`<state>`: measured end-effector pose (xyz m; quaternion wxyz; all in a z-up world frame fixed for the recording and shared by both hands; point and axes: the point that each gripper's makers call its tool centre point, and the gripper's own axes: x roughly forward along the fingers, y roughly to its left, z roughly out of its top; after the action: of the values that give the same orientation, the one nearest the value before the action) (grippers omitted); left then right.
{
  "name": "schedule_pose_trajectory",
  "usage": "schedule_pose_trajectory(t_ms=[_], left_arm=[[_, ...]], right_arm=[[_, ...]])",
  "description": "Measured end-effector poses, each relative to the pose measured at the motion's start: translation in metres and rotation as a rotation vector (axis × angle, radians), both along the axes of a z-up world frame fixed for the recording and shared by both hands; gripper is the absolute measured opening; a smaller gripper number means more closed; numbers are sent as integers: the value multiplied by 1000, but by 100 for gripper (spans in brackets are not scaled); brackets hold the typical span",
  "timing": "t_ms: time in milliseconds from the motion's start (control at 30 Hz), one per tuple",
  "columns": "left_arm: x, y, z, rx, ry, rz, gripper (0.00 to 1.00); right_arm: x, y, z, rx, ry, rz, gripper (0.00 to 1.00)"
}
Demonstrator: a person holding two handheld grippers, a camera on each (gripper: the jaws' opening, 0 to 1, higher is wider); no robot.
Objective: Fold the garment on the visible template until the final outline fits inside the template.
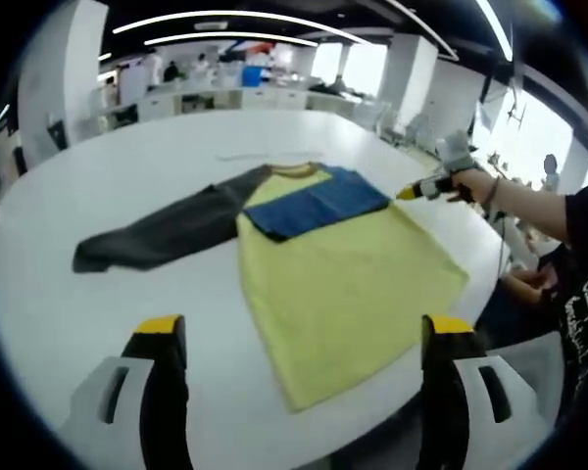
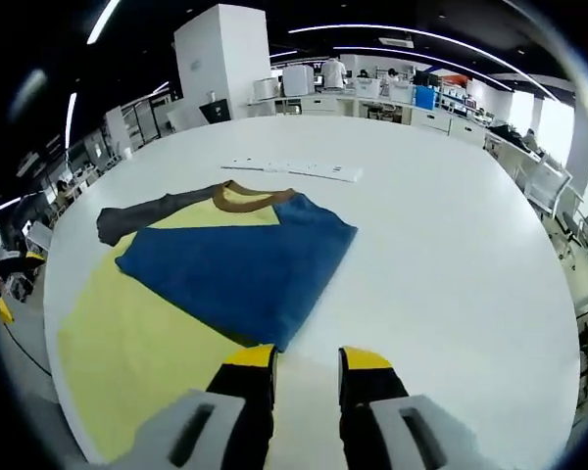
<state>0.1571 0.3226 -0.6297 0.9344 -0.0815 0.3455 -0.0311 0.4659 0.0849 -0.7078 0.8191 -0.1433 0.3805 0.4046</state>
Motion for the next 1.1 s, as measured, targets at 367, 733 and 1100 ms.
schedule_pose_trajectory(t_ms=[367,733,1100], left_arm=[[-2,1,-2,-2,6,8,95],[-6,6,-3,3,14,17,95],[-7,7,-2,1,9,22,94]], right_arm=[[-9,8,-8,11,33,9,18],[-12,17,-15,41,77,-2,2],[-6,9,-15,-24,24,-1,0]])
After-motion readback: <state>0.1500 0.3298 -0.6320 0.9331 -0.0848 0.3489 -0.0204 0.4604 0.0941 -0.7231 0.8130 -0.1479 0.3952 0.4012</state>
